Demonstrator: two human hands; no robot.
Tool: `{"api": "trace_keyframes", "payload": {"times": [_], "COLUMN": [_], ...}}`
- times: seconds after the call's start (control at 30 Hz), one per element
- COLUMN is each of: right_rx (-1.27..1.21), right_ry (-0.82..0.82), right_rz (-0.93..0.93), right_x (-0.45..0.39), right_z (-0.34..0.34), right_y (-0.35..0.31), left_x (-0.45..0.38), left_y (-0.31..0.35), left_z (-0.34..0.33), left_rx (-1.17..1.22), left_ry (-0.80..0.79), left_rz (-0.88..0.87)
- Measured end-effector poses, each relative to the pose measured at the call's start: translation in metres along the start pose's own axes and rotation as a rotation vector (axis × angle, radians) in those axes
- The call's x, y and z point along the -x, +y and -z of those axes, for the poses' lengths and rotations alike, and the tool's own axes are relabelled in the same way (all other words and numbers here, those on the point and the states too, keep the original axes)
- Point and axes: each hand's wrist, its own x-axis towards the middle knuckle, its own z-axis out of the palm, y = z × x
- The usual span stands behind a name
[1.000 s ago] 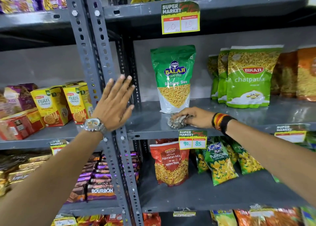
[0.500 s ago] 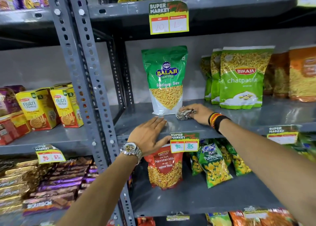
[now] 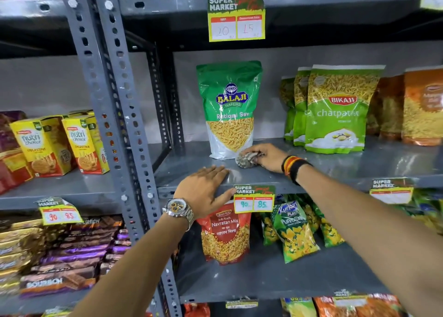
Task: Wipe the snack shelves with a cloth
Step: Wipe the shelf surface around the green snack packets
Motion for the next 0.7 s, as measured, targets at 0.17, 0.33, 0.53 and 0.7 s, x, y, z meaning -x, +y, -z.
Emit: {"api": "trace_keyframes", "payload": {"times": [0.17,0.33,0.53,0.7], "right_rx": [0.059,-0.091,-0.076,-0.033], "right_ry": [-0.098,-0.062,0.128,0.066], "right_rz": [0.115,0.038,-0.109,-0.097], "right_x": [0.072,0.13,0.071,0.02], "right_z": [0.017,0.069,0.095,0.07], "right_y": [-0.02,-0.008,0.032,0.072], "left_x": [0.001,0.001,-0.029,-0.05], "left_y": [0.001,0.006,0.036,0.042], "left_z": [0.007,0.016,0.024,0.009], "left_rx": [0.023,0.036,0.017,0.02], "left_ry": [-0.025,-0.042,-0.077,-0.125], "left_rz": [0.002,-0.013,-0.075,-0.083]}}
